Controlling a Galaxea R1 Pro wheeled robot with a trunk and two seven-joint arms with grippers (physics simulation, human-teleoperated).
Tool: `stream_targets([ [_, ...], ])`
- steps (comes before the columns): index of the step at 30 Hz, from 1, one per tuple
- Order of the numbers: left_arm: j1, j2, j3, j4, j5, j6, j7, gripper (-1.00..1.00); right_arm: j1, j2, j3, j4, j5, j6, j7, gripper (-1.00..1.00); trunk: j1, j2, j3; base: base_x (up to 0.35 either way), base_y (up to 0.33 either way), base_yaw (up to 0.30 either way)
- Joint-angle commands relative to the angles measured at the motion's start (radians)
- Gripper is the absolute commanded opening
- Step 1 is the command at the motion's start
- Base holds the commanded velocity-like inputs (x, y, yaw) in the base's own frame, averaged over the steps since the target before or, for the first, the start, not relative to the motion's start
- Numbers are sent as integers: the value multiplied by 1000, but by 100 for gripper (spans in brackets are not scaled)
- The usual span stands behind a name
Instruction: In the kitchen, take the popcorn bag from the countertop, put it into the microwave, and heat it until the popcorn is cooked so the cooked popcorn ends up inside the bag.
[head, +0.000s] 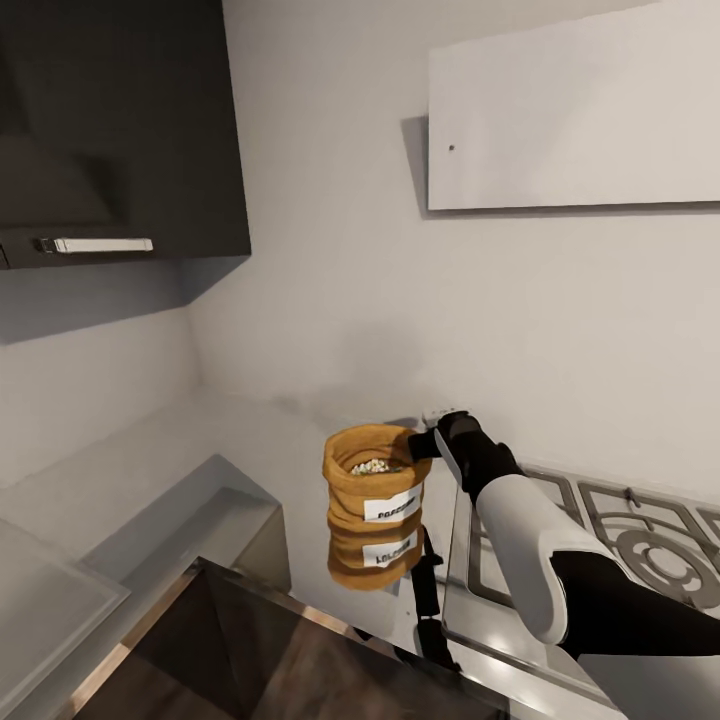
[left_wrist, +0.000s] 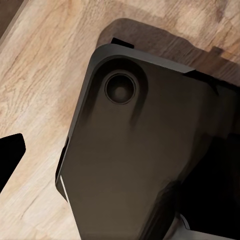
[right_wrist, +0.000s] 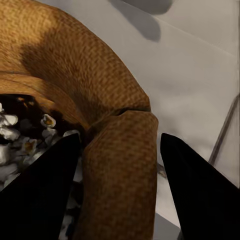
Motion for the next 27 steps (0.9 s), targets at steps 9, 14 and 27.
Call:
stream_targets([
  [9,0,0,1,-1,4,-1,0,100,0,4,-11,-7,0,22,12,-100,0,-1,-1,0,0,0],
  [14,0,0,1,-1,3,-1,0,100,0,6,-38,-60,0,101,14,-100,0,-1,-1,0,0,0],
  [27,0,0,-3,-1,3,-2,4,100,0,7,-91,-318,-1,346,15,-100,0,-1,-1,0,0,0],
])
